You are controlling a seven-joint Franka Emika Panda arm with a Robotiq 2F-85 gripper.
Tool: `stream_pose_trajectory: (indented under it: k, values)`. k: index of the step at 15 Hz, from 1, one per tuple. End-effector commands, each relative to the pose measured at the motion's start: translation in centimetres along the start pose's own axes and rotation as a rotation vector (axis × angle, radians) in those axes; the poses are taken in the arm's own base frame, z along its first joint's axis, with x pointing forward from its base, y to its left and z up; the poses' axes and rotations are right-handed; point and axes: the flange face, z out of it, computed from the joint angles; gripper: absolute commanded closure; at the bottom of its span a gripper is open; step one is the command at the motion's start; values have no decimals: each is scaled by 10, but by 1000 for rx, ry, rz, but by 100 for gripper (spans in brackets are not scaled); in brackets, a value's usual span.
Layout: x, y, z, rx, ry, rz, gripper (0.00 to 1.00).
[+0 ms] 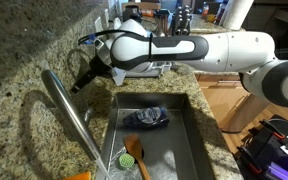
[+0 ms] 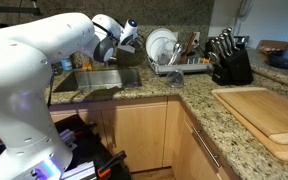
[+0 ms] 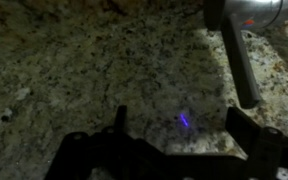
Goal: Close the tap
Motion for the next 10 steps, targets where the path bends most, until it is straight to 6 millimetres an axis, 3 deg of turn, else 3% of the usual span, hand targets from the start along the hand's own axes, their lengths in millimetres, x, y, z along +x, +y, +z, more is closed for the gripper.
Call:
stream_pose_trajectory:
  k: [1,3,4,10]
  values:
    - [0,-6,-5,-108,-163,16,0]
    - [4,-13,-9,-173,-229,30,0]
    - [5,-7,-6,-125,-137,26,0]
    - [8,-11,-10,-206,-196,9,0]
